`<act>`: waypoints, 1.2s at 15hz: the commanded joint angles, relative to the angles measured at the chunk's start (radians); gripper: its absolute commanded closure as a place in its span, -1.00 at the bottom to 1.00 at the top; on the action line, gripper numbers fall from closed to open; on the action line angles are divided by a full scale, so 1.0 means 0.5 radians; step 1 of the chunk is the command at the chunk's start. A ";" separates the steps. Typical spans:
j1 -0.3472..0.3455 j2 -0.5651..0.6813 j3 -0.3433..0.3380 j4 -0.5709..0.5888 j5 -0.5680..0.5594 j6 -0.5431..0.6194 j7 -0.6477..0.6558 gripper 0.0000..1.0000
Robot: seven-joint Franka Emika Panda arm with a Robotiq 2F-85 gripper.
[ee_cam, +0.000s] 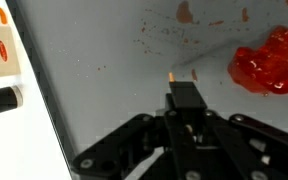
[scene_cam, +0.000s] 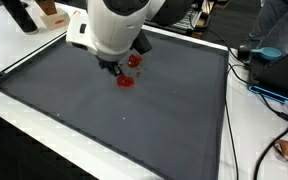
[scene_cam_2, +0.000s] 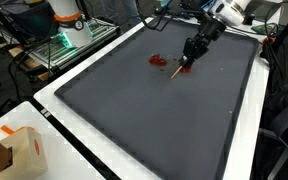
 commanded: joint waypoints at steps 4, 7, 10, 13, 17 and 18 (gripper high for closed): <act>0.030 0.094 0.001 0.111 -0.003 -0.079 -0.127 0.94; 0.039 0.118 -0.004 0.137 -0.002 -0.080 -0.159 0.94; 0.042 0.132 -0.005 0.150 -0.001 -0.073 -0.189 0.94; 0.047 0.138 -0.009 0.160 -0.008 -0.064 -0.212 0.94; 0.034 0.142 0.001 0.175 0.014 -0.053 -0.267 0.94; 0.029 0.139 0.003 0.174 0.021 -0.047 -0.281 0.94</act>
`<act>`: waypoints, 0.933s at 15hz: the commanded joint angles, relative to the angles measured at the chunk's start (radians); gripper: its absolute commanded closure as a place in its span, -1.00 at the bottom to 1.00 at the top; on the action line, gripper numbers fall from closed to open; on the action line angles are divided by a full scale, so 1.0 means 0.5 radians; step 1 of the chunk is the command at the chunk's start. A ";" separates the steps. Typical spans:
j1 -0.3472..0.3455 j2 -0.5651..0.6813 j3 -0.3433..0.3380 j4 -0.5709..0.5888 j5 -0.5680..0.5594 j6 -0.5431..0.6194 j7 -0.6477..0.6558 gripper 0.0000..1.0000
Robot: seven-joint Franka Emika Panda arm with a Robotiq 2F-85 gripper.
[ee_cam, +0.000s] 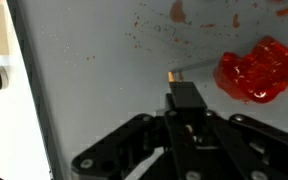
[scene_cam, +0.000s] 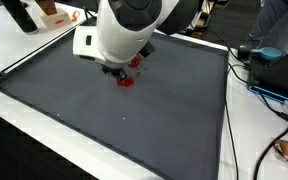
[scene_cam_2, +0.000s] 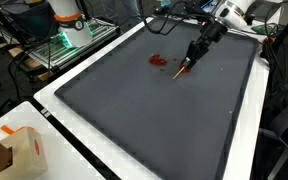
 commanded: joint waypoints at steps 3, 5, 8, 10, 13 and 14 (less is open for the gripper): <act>-0.017 0.024 0.007 0.050 0.034 -0.009 -0.103 0.94; -0.025 0.014 0.009 0.048 0.042 -0.002 -0.128 0.94; -0.039 -0.010 0.013 0.044 0.058 0.011 -0.171 0.94; -0.049 -0.026 0.016 0.042 0.069 0.019 -0.203 0.94; -0.071 -0.065 0.027 0.022 0.100 0.040 -0.262 0.94; -0.079 -0.081 0.030 0.014 0.115 0.046 -0.286 0.94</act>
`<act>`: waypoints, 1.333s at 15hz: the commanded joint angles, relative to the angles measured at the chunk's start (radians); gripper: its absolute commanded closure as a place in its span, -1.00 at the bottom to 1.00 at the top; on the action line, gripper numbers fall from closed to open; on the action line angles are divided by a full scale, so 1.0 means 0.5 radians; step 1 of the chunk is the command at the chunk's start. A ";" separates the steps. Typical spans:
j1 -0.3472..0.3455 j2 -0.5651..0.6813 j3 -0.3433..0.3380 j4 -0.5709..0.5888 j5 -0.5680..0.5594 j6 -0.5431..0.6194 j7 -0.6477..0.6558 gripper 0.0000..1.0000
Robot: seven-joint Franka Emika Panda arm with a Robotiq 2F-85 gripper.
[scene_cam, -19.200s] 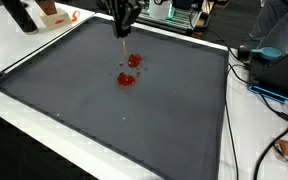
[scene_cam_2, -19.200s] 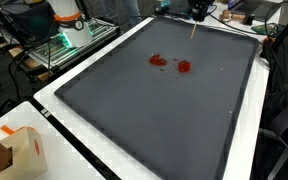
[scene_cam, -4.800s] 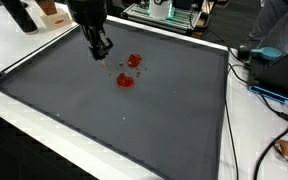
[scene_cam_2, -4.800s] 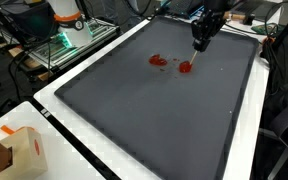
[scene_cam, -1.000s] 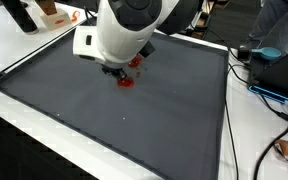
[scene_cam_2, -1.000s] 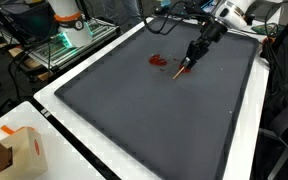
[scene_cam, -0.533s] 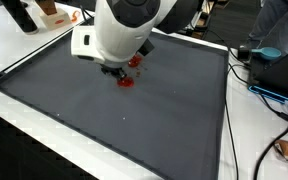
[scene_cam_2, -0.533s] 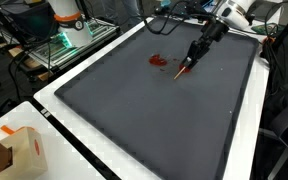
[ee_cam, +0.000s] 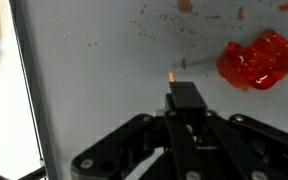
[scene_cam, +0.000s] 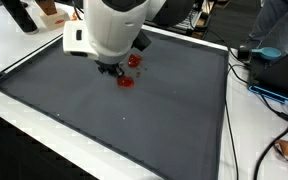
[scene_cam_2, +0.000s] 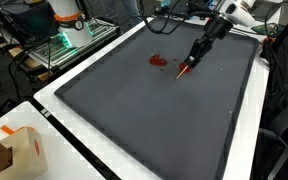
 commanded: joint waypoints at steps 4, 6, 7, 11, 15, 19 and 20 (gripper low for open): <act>-0.095 -0.151 0.057 -0.099 0.169 0.103 -0.214 0.94; -0.125 -0.205 0.071 -0.131 0.224 0.140 -0.278 0.94; -0.142 -0.235 0.082 -0.150 0.255 0.161 -0.320 0.94; -0.215 -0.361 0.129 -0.239 0.378 0.246 -0.494 0.94; -0.291 -0.492 0.183 -0.352 0.499 0.321 -0.686 0.94; -0.353 -0.608 0.232 -0.464 0.609 0.376 -0.860 0.94; -0.364 -0.632 0.240 -0.491 0.630 0.386 -0.893 0.94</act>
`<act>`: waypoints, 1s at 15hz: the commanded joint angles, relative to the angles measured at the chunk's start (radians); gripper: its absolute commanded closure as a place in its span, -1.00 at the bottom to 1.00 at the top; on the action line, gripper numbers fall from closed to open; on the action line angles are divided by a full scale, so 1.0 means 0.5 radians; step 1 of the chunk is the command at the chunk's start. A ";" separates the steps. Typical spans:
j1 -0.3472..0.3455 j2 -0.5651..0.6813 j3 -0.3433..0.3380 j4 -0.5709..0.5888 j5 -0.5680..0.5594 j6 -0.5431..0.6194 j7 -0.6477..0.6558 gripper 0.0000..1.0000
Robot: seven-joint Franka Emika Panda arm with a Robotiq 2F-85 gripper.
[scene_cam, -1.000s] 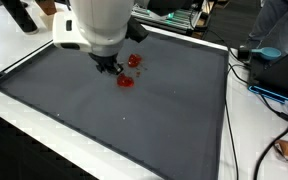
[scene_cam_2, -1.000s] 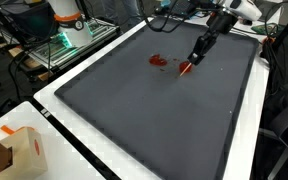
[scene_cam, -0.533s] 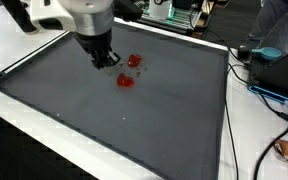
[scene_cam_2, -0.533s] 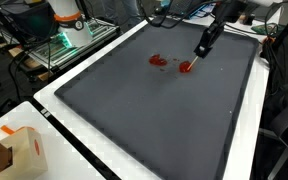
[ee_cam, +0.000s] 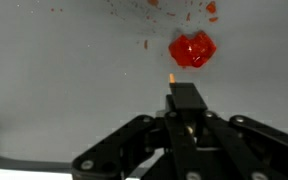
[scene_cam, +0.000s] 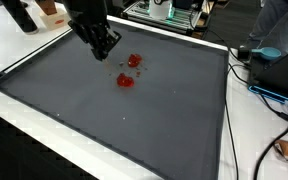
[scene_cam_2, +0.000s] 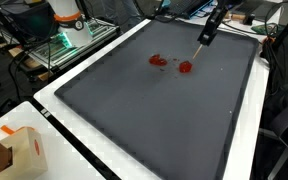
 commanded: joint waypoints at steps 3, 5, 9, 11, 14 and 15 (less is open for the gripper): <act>-0.092 -0.203 0.077 -0.265 0.150 0.105 -0.211 0.94; -0.107 -0.234 0.088 -0.298 0.182 0.113 -0.256 0.94; -0.080 -0.183 0.068 -0.204 0.140 0.064 -0.252 0.74; -0.082 -0.200 0.071 -0.222 0.143 0.070 -0.263 0.74; -0.082 -0.205 0.072 -0.239 0.143 0.083 -0.270 0.74; -0.082 -0.206 0.072 -0.241 0.143 0.085 -0.271 0.74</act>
